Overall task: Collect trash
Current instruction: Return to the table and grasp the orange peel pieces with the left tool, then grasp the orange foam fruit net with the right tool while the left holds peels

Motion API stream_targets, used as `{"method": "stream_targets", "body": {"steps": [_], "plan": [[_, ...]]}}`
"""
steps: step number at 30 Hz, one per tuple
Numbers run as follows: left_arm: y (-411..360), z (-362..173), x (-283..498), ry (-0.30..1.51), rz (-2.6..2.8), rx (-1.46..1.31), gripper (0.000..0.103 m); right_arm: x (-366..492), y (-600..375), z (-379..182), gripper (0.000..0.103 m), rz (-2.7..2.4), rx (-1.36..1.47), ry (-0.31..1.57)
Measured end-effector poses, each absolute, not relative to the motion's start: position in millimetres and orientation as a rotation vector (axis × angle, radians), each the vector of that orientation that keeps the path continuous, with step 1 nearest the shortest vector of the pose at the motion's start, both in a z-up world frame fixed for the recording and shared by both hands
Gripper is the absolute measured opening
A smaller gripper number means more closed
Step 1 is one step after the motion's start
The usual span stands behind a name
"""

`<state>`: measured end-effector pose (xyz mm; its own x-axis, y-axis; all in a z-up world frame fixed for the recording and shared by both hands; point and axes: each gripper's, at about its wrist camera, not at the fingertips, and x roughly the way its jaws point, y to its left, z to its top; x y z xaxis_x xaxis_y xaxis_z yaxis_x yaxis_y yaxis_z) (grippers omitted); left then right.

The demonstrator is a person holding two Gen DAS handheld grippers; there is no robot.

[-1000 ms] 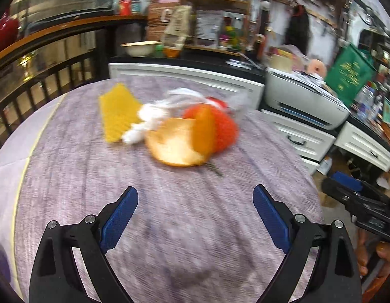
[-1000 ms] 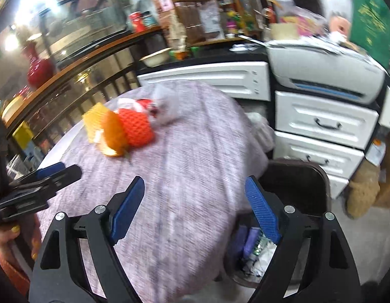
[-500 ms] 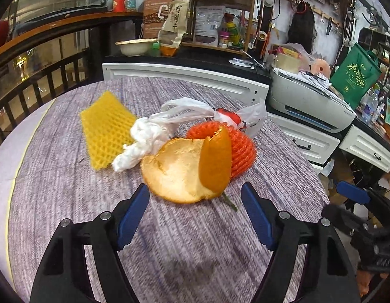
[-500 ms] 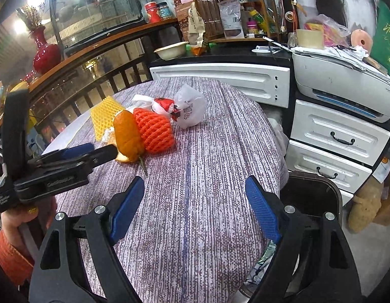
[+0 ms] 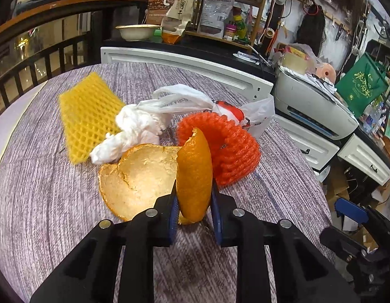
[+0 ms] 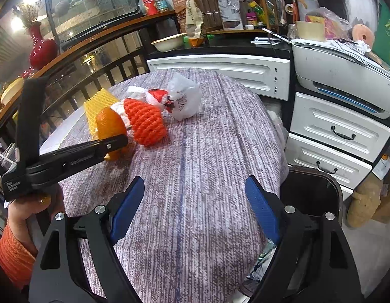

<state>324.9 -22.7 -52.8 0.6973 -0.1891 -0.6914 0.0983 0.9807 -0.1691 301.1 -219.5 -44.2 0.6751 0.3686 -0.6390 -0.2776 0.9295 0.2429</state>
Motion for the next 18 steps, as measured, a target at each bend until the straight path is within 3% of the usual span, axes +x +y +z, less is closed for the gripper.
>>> {"method": "stream_targets", "body": {"steps": [18], "plan": [[19.3,-34.0,270.4,0.730,-0.125,-0.206,0.019,357.7,-137.0,-33.6,0.081,0.506,-0.019,0.783]]}}
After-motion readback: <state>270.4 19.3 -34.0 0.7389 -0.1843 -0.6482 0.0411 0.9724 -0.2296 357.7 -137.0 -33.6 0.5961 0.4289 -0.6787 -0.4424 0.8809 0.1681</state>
